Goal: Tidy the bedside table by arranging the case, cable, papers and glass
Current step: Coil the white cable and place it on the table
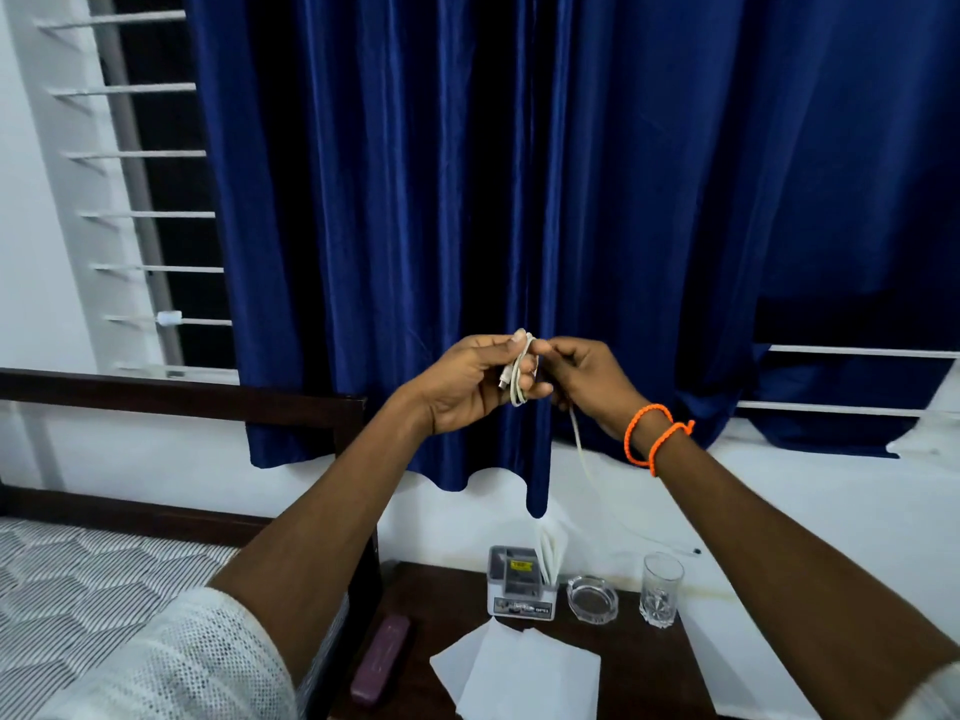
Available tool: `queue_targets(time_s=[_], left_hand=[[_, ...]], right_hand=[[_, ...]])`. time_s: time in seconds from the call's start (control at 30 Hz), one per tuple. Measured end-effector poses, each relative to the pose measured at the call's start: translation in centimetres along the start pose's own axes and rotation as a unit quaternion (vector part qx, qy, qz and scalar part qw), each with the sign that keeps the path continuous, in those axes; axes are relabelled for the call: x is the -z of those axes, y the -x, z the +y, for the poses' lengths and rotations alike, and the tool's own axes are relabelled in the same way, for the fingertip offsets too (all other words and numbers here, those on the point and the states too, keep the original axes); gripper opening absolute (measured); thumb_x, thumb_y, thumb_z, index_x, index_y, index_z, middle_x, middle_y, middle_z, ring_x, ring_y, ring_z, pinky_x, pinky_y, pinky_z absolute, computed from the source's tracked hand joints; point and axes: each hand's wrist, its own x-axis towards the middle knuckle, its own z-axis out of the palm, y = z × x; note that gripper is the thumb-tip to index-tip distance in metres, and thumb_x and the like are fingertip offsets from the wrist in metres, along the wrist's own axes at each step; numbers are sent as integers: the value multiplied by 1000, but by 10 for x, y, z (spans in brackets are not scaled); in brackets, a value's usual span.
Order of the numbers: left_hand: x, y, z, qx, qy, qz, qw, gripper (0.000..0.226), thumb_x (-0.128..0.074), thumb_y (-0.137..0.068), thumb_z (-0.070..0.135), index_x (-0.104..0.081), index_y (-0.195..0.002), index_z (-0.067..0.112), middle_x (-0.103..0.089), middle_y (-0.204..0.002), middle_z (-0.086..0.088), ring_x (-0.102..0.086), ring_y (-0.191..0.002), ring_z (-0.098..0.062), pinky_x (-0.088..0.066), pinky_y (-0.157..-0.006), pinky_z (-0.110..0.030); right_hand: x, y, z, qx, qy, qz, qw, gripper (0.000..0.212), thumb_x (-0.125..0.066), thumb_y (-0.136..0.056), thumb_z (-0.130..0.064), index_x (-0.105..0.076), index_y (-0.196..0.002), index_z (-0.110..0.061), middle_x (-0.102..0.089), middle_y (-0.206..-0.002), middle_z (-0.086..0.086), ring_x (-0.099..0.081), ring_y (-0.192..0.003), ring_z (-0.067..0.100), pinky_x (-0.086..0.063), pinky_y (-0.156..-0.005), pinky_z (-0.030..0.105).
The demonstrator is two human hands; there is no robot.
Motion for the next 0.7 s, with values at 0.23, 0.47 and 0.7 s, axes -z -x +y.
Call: queue_targets(time_s=[0.23,0.47,0.7], left_hand=[[1,-9,-6,-36,69,98,992,29,-55,-103,13,-68,-111,-11,-76,-89,-18,-77,-81,-29,-64,-80,-39],[9,-18,3,-78,63,174,980,33,-51,-106,13,-60,-120,-16,-77,-92,-21,-78,-85,-31,-64,-81,-41],[18,-19,-14,-110,-210,245,940,26,-48,-108,20,-67,-113,3,-75,-86,-6,-76,-76,-14,-59,-73,-22]], right_hand=[[-28,10,21,-118,-60,15,991,28,-45,-101,-22,-67,-87,-13,-60,-62,11,-47,-37,16,-39,-37,24],[-37,28,25,-111,38,-59,991,34,-50,-103,-33,-64,-97,-3,-58,-58,7,-45,-37,17,-38,-37,24],[-23,29,-6,37,305,-84,948,24,-60,-93,-30,-64,-72,-19,-64,-56,2,-56,-43,7,-44,-42,19]])
